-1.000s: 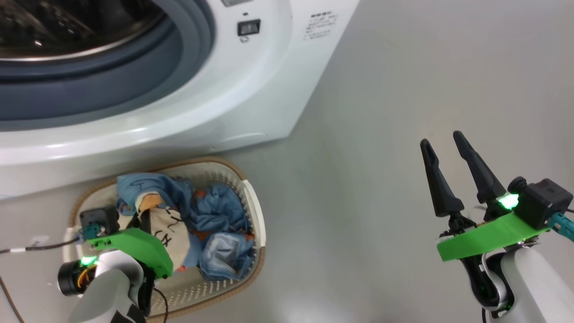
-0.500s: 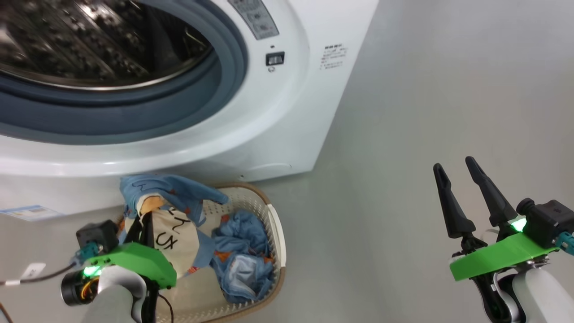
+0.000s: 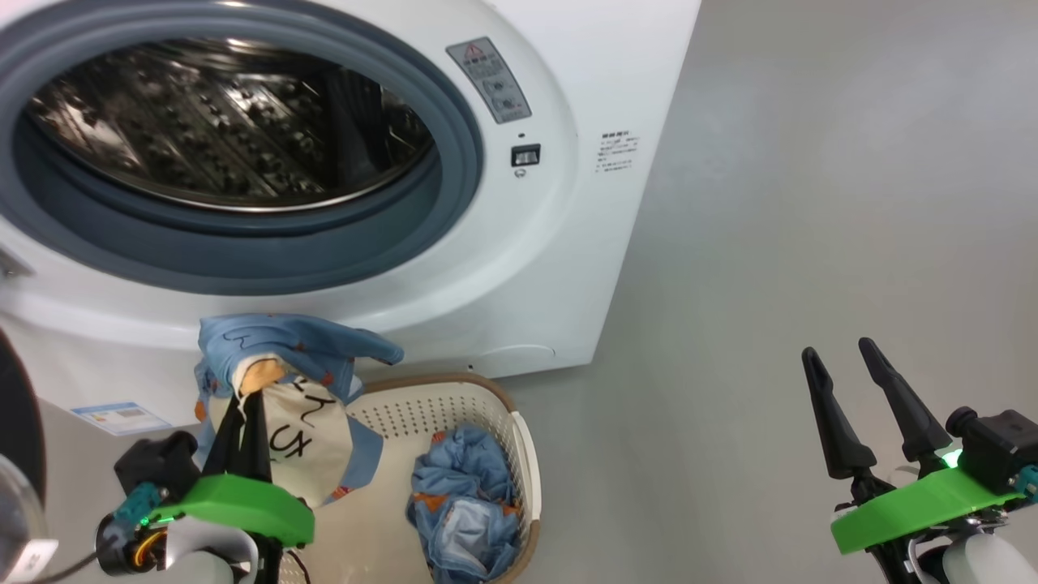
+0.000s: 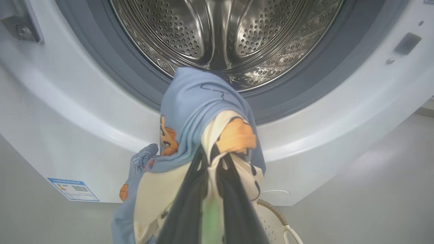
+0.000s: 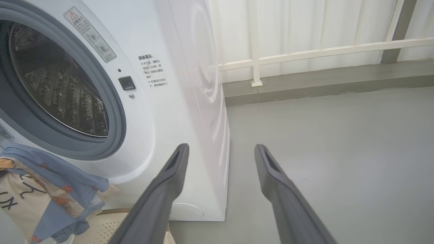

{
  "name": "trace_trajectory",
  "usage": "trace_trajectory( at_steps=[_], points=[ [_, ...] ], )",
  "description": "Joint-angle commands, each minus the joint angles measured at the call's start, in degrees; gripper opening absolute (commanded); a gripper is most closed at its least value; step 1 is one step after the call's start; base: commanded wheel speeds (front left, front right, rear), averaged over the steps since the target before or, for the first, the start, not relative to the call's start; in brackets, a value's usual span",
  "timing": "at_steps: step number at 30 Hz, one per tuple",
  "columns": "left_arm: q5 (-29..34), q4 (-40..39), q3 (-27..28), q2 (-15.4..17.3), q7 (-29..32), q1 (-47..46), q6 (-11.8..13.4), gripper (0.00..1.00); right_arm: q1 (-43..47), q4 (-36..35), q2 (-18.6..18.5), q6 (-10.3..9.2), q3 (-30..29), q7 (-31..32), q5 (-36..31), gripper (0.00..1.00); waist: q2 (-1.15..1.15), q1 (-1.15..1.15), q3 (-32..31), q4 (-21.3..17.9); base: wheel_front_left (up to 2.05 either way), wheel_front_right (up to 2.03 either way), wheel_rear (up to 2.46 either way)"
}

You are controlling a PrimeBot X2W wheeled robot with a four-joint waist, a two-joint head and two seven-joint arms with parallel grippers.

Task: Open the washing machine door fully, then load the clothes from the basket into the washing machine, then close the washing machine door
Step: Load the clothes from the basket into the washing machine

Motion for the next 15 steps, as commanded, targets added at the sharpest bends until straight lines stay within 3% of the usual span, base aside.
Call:
trace_trajectory(
  at_steps=[1,15],
  points=[
    [0.7,-2.9,2.0,0.8,-0.8,1.0,-0.2,0.0,0.8,-1.3,-1.4,0.26,0.7,-0.5,-0.5,1.0,0.0,0.0,-1.2,0.8,0.0,0.0,0.0],
    [3.4,-21.1,4.5,-0.3,-0.8,12.1,-0.9,0.0,4.5,-1.2,-1.7,0.26,-0.3,-0.5,-0.7,1.0,0.0,0.0,-5.1,2.0,0.0,0.0,0.0]
  ],
)
